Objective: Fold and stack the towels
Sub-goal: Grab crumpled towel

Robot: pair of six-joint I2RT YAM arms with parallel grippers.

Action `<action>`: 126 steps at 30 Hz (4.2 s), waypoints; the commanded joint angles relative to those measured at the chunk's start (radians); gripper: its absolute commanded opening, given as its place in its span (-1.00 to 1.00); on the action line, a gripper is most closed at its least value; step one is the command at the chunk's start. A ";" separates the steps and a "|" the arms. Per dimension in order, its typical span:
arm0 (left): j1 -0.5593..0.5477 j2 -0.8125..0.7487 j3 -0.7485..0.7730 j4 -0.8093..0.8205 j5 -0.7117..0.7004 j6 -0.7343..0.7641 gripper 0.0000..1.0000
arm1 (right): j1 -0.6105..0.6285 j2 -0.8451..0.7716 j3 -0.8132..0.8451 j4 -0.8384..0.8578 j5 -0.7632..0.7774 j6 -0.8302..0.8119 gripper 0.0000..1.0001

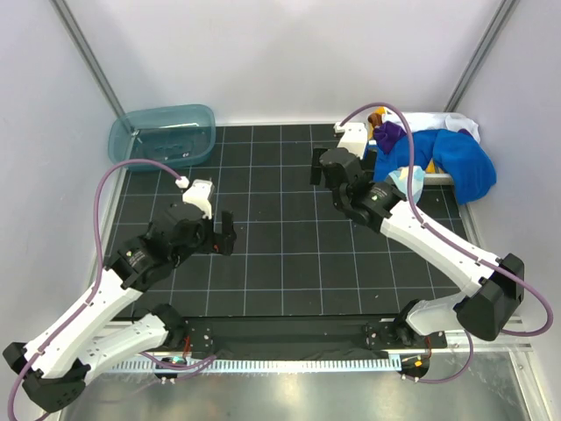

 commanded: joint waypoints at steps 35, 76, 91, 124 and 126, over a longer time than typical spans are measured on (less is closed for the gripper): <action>0.004 -0.032 -0.015 0.025 0.030 0.017 0.99 | -0.685 0.778 0.694 0.067 -0.276 0.180 0.83; 0.004 -0.005 -0.013 0.026 0.033 0.019 0.99 | -0.688 0.654 0.461 0.212 -0.431 0.215 -0.07; 0.004 -0.006 -0.012 0.025 0.030 0.020 0.99 | -0.688 0.695 0.525 0.146 -0.441 0.210 -0.23; 0.006 -0.011 -0.010 0.028 0.030 0.025 0.99 | -0.696 0.720 0.976 -0.066 -0.359 0.124 -0.98; 0.004 -0.011 -0.010 0.029 0.032 0.026 0.99 | -0.696 0.718 1.016 -0.066 -0.366 0.112 -0.98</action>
